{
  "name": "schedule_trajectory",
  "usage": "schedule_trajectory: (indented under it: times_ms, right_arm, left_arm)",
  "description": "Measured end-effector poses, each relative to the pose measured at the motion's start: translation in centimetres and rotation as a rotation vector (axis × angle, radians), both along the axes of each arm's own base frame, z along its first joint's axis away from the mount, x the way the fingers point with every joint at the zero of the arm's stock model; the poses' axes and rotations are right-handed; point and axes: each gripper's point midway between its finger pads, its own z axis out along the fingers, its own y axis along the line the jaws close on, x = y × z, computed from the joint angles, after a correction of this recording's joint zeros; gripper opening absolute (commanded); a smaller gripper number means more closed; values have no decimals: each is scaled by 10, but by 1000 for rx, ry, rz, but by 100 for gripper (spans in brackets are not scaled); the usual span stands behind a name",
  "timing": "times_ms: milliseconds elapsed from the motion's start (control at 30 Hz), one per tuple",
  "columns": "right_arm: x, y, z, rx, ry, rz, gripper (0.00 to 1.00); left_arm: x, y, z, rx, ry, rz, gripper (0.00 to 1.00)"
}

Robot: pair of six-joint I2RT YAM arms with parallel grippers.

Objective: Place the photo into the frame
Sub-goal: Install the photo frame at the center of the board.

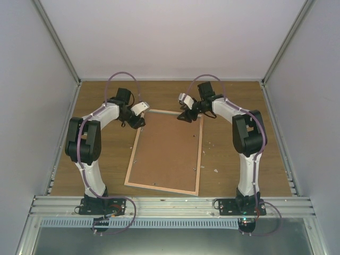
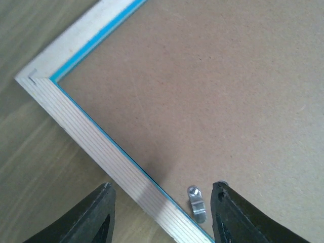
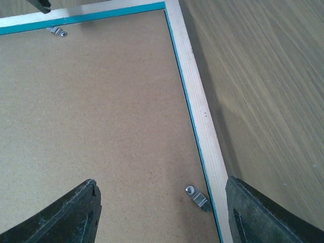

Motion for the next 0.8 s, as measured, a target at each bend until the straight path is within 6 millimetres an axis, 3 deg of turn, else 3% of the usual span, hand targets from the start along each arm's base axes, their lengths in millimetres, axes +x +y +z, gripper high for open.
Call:
schedule_trajectory:
  times_ms: [133,433,567,800]
  right_arm:
    - [2,-4,0,1,4,-11,68]
    - [8,-14,0,6,19,-47,68]
    - [9,-17,0,7,20,-54,68]
    - [11,-21,0,7,20,-64,68]
  left_arm:
    - [-9,0,-5,-1,42,-5,59]
    - [-14,8,-36,40,129,11,52]
    - [-14,9,-37,40,132,10,51]
    - [-13,11,-37,54,126,15,32]
